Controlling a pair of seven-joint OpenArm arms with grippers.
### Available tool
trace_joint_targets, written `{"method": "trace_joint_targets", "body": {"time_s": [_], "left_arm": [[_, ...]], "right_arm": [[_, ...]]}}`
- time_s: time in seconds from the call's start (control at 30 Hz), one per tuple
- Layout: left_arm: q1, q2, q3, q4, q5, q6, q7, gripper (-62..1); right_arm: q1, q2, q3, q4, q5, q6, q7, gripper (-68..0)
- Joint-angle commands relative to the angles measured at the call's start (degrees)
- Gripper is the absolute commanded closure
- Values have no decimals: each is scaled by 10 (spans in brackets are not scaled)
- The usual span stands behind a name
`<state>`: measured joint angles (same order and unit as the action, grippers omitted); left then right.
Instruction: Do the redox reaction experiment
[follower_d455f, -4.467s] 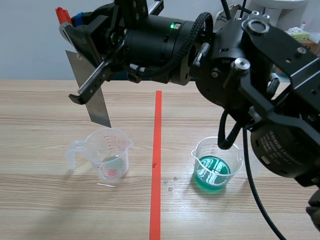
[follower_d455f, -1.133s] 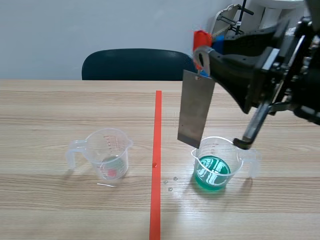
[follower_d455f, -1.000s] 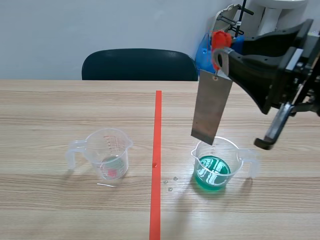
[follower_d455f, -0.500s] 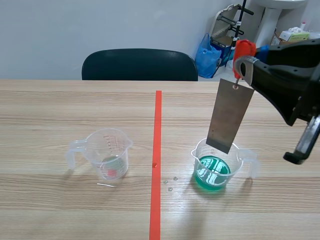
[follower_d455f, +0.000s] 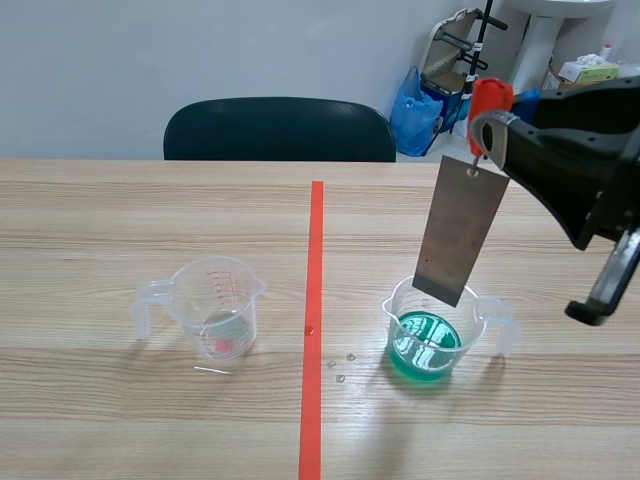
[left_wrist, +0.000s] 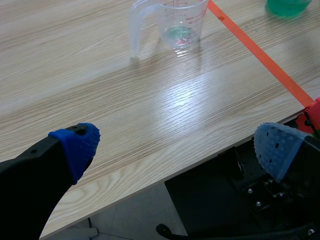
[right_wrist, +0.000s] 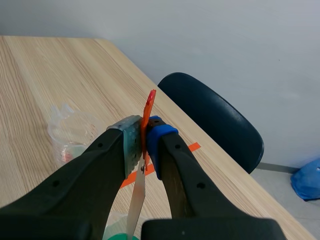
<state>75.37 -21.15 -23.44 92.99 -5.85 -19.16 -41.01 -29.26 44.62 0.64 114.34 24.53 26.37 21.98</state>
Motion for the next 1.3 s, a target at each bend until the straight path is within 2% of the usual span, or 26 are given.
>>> {"method": "trace_joint_targets", "body": {"time_s": [0.0,1.27], "left_arm": [[1,2,0,11,-5,0,-10,-623],[1,2,0,11,-5,0,-10,-623]], "right_arm": [[5,8,2,10,7,-2,9,-19],[4,8,2,10,1,-2,-13,-19]]}}
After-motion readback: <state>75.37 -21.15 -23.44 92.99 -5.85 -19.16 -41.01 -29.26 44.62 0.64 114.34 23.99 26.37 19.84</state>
